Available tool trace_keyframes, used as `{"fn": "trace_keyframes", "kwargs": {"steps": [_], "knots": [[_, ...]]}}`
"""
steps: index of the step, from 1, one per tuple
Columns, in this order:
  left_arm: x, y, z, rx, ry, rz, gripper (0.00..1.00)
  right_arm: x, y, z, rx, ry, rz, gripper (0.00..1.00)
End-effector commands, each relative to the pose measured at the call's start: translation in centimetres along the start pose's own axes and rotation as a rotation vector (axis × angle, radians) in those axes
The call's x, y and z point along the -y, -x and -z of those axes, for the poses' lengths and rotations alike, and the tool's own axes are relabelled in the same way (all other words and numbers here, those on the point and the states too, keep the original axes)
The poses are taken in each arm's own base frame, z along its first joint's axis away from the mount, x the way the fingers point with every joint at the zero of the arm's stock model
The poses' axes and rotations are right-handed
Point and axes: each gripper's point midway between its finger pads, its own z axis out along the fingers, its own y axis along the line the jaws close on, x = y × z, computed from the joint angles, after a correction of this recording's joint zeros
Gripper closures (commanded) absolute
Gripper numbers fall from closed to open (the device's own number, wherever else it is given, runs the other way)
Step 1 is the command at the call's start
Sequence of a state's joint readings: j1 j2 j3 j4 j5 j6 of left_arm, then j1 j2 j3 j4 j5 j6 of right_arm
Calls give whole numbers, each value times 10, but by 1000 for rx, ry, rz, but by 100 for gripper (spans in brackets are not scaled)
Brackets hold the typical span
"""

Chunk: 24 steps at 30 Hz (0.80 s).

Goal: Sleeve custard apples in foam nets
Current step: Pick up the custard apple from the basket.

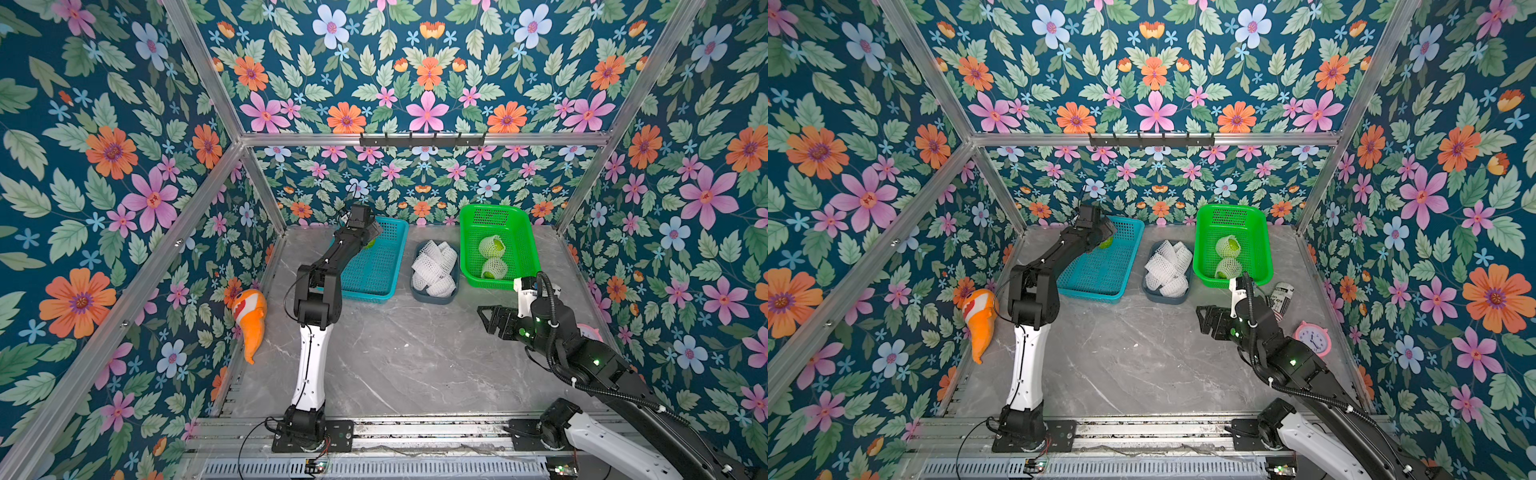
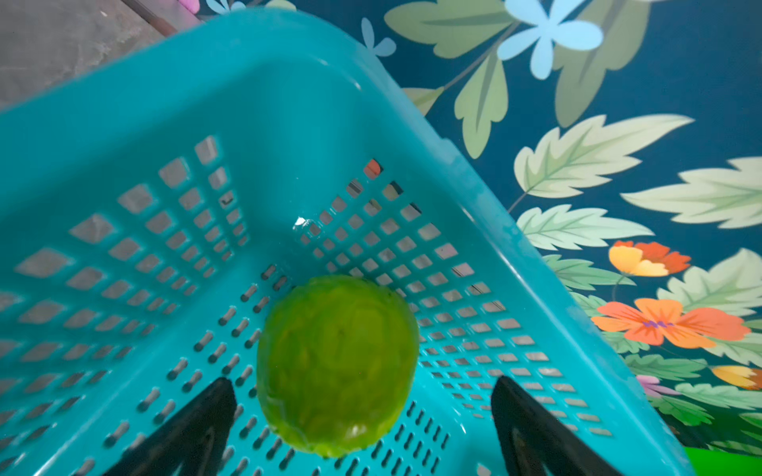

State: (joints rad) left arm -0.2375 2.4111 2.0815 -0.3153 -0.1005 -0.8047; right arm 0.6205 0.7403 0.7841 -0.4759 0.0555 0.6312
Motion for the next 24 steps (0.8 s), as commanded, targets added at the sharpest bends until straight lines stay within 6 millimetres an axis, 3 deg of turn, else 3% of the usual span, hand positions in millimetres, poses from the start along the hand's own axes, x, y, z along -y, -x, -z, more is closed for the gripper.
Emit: {"fn": "trace_keyframes", "kwargs": {"steps": [1,12,24], "knots": [[-9,-2,-4,-9,34,-19,1,1,4,2,16,-8,8,11],[-16,-11,-22,-24,31,-19,1,-4,9,5,26,6,13,11],[-25,-18,-34,-56,12,2,21,-7,14,13,49,21,-9,11]]}}
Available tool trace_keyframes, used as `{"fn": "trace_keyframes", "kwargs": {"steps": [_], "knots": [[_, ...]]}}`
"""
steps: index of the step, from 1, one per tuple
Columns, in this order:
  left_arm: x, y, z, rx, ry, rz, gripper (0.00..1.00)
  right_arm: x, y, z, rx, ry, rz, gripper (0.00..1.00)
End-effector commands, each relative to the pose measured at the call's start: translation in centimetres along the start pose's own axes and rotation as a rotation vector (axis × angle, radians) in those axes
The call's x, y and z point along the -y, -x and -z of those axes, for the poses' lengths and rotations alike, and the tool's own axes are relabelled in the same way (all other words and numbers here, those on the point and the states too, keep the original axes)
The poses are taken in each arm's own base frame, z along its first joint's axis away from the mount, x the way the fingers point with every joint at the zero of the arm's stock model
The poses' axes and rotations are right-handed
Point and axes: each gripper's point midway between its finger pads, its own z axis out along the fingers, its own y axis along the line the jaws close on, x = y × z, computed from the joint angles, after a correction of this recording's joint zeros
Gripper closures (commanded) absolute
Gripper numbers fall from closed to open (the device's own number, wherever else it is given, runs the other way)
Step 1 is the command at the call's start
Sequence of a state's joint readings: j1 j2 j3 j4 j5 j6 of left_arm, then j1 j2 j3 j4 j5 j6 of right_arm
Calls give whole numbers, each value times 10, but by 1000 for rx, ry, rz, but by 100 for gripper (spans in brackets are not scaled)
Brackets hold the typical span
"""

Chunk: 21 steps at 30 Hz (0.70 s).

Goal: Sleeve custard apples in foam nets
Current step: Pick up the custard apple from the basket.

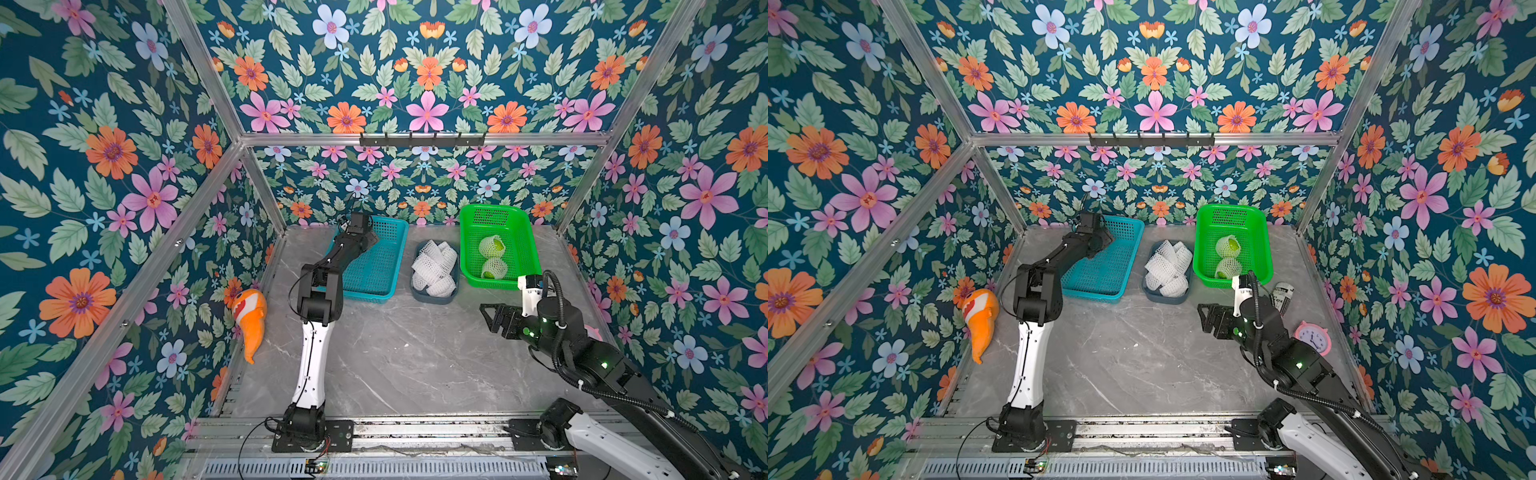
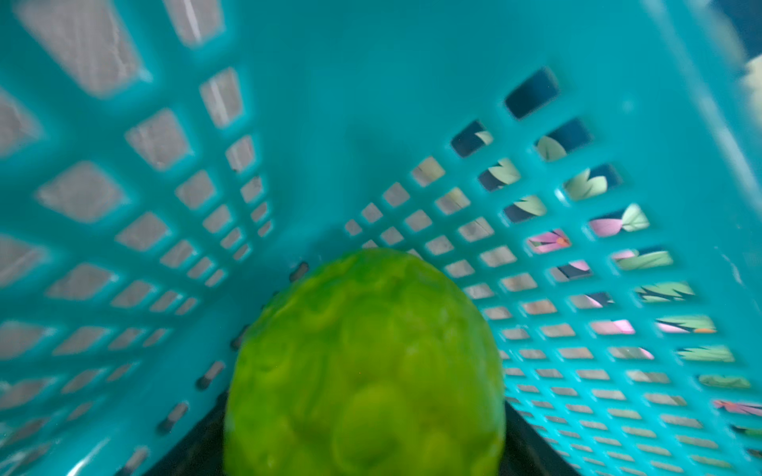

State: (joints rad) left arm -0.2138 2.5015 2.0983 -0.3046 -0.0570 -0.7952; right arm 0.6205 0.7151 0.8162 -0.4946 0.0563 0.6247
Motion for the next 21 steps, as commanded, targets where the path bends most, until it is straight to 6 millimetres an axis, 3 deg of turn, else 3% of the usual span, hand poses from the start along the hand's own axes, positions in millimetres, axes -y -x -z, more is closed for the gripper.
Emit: {"fn": "trace_keyframes", "kwargs": {"steps": [1,4,6,8,16,21], "knots": [[2,5,2,9,-18,2,21,0,3,0,18,-1,-15,11],[-1,10,5,18,-13,-8,30,-1,3,-2,15,5,-22,11],[-1,13,8,23,-13,-14,31,-1,2,-3,11,7,-25,12],[2,13,10,19,-28,-17,39,-2,1,-4,11,10,-29,12],[12,16,31,21,-75,4,37,-3,0,-9,6,21,-34,12],[22,13,57,17,-119,1,37,-5,-2,-11,3,33,-32,12]]}}
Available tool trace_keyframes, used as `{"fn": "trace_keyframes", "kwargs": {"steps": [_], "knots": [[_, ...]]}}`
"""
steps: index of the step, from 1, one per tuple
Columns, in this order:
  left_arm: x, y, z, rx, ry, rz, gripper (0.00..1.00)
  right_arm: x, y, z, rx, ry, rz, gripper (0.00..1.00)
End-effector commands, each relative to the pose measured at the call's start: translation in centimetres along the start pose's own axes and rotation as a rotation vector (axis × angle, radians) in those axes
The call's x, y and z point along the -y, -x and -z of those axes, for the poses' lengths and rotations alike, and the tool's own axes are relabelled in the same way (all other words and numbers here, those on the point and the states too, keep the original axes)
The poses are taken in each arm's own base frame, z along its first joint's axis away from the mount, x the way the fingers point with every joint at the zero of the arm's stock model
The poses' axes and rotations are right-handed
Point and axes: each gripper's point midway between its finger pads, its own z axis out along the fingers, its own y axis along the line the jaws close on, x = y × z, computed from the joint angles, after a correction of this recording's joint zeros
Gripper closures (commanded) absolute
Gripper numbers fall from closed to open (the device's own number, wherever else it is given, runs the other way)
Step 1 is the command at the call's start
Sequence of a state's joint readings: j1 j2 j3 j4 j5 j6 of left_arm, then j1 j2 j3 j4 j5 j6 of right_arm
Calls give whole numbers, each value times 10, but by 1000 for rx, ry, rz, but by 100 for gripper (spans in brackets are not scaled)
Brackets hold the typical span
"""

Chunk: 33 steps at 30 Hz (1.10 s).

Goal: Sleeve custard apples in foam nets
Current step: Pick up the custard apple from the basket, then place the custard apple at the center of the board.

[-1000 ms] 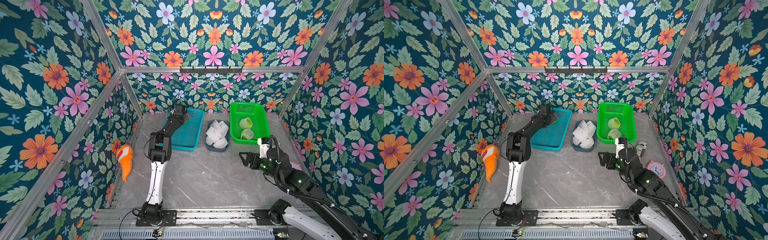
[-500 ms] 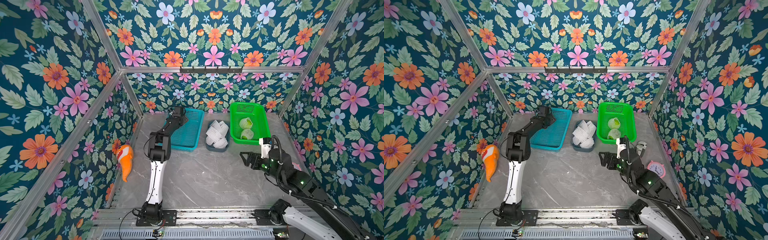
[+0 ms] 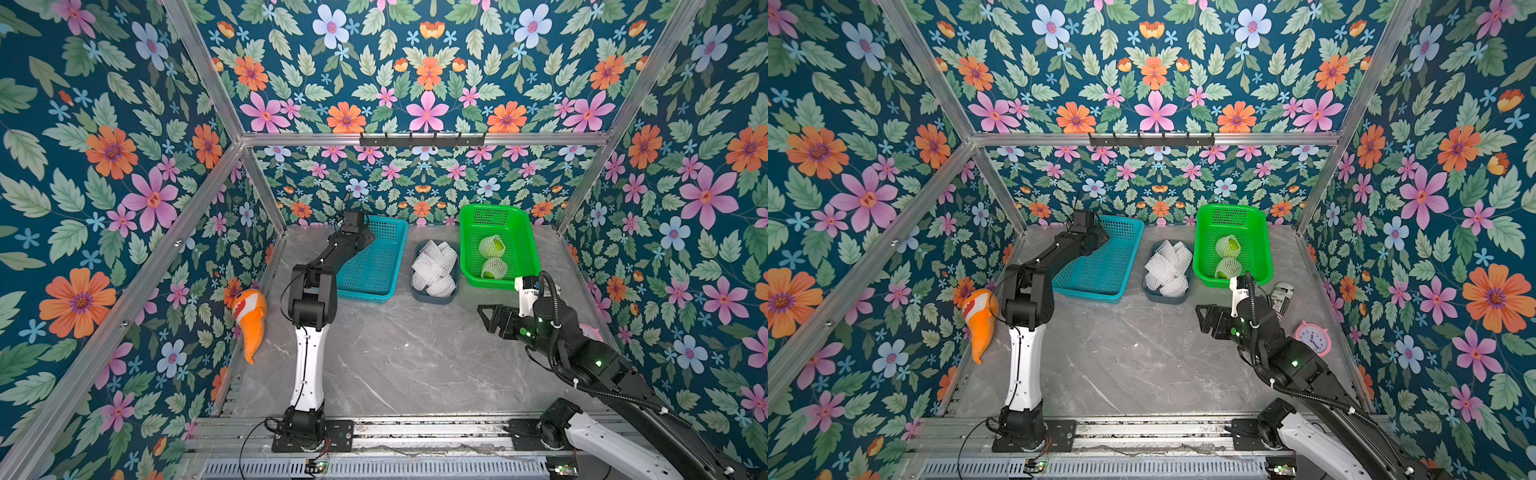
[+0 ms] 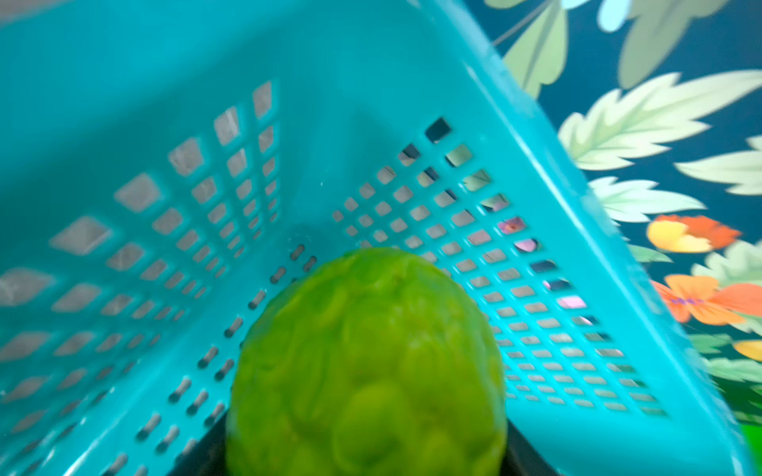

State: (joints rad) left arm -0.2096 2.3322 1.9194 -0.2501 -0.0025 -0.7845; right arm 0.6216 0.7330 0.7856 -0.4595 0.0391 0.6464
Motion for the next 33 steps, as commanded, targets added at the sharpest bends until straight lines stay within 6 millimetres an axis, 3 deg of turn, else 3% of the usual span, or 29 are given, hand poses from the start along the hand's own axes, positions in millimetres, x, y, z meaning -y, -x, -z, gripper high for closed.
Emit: {"fn": "trace_keyframes", "kwargs": {"steps": [1,8,16,23,33], "knots": [[16,5,17,21,-58,0,37,-7,5,-2,22,32,-11,12],[32,-5,64,1,-124,-41,37,-6,1,-8,5,31,11,12],[35,-38,123,-51,-205,-96,37,-7,1,-16,-10,21,46,12],[35,-88,172,-146,-270,-162,37,-4,3,-27,-10,-7,72,12],[16,-159,228,-279,-303,-229,37,10,-2,-37,-14,-60,80,11]]}}
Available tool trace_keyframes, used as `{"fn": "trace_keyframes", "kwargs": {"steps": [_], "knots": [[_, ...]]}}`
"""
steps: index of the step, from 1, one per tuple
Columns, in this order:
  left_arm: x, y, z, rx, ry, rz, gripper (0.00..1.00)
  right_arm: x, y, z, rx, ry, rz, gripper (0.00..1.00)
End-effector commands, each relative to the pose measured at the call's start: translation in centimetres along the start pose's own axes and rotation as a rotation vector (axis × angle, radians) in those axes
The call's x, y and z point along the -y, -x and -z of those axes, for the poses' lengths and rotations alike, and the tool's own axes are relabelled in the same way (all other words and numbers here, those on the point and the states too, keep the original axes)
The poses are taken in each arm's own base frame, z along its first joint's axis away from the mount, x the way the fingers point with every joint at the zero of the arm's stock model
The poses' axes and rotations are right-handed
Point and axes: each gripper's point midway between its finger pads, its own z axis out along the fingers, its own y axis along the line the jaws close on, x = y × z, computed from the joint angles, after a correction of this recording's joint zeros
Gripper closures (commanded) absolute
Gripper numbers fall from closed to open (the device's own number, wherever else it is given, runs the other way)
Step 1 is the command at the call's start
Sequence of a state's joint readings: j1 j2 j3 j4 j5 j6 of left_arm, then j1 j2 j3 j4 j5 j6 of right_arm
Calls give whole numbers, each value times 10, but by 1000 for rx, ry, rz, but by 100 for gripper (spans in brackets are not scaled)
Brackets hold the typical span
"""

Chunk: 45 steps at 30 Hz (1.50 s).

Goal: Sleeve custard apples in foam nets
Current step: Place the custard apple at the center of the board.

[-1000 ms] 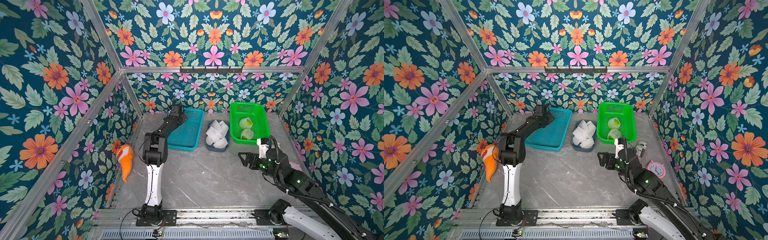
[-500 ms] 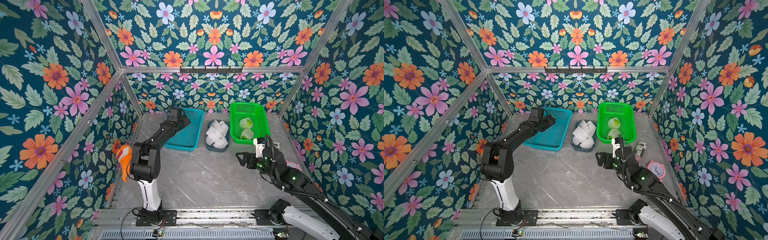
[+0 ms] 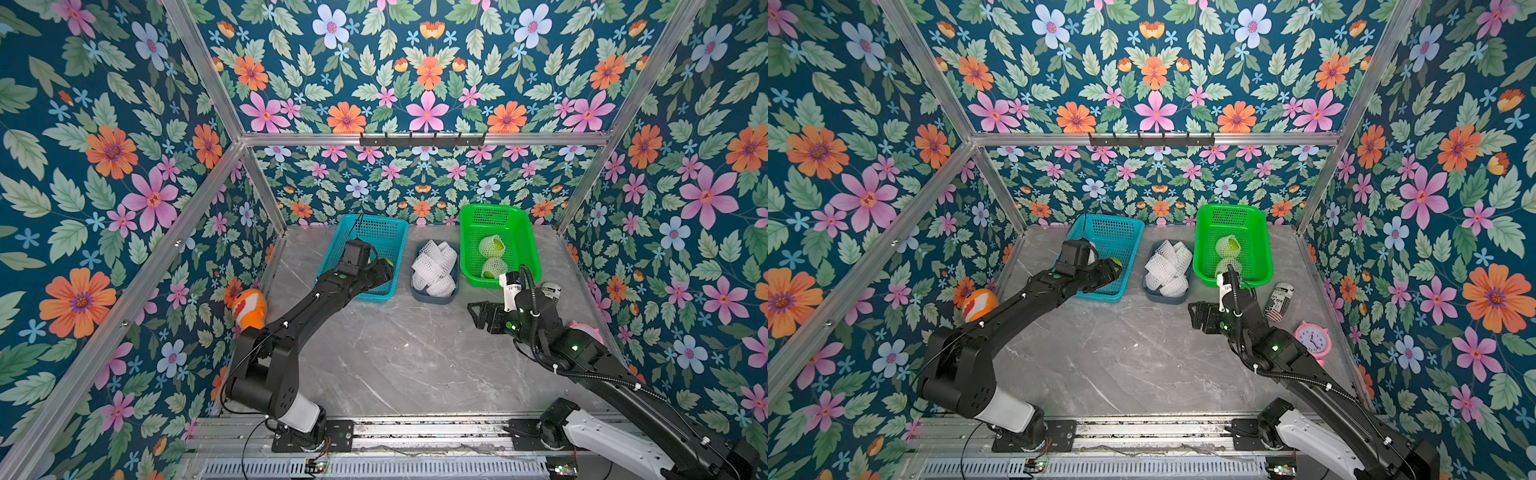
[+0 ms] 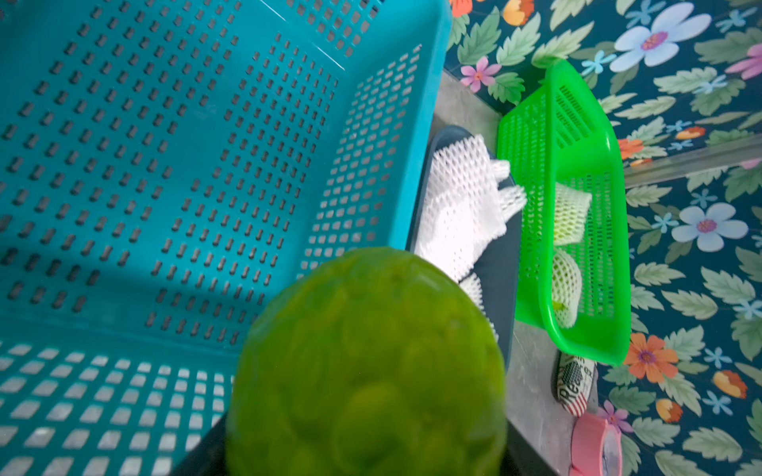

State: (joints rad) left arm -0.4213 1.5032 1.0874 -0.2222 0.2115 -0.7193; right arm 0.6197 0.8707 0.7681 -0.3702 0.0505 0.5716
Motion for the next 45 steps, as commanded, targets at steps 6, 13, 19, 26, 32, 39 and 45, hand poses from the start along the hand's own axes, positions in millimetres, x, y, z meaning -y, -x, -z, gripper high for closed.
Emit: {"fn": "trace_keyframes", "kwargs": {"steps": [6,13,19,26,32,39,45], "knots": [[34,-89,7,-162,-95,-34,37,8,3,-7,29,-24,-12,11],[46,-145,-17,-303,-99,-108,37,15,-1,-7,29,-43,-28,11],[40,-205,-43,-475,-69,-165,37,25,-13,-11,10,-64,-60,11],[40,-224,-43,-525,-48,-252,36,28,-18,-17,-11,-78,-59,11],[26,-240,-44,-573,68,-410,33,25,-16,-26,-18,-76,-56,11],[18,-240,-43,-528,146,-501,21,21,-13,-29,-22,-68,-50,11],[32,-225,-38,-472,143,-531,10,18,-10,-29,-29,-65,-44,11]]}}
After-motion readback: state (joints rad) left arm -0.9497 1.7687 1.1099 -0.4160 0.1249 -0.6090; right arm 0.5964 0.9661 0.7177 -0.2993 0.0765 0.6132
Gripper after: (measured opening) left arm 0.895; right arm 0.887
